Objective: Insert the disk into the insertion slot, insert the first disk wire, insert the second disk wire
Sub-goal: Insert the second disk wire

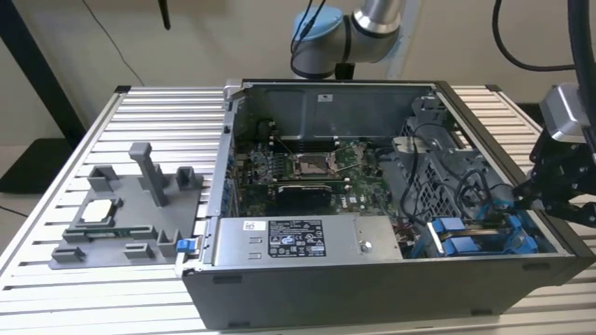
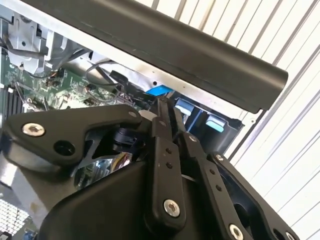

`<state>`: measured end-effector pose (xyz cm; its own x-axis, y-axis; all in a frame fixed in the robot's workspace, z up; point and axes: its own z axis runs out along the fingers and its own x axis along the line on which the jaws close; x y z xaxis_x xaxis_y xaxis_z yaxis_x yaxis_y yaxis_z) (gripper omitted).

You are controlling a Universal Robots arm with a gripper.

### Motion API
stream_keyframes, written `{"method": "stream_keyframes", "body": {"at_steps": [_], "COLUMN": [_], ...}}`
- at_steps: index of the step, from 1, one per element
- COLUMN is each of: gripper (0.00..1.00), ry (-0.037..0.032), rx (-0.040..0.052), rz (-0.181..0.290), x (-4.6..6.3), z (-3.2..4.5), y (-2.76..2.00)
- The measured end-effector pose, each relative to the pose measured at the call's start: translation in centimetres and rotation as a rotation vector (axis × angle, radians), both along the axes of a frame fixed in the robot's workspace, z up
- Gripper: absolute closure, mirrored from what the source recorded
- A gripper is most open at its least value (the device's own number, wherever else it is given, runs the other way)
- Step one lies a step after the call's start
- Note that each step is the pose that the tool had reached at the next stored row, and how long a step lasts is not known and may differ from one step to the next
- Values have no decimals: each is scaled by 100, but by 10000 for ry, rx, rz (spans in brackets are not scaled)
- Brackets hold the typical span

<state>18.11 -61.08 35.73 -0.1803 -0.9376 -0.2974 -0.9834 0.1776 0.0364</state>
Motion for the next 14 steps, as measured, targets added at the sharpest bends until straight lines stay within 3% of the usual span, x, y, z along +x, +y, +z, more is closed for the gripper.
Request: {"method": "stream_keyframes", "body": {"at_steps": [9,10,14], "gripper": [0,100,100], "ry": [69,74,86], "rx": [-323,-334,-348], "rz": [-27,-40,-101], "x": [15,15,16], "z": [-32,-44,-104], "y": [-2,-2,-2]}}
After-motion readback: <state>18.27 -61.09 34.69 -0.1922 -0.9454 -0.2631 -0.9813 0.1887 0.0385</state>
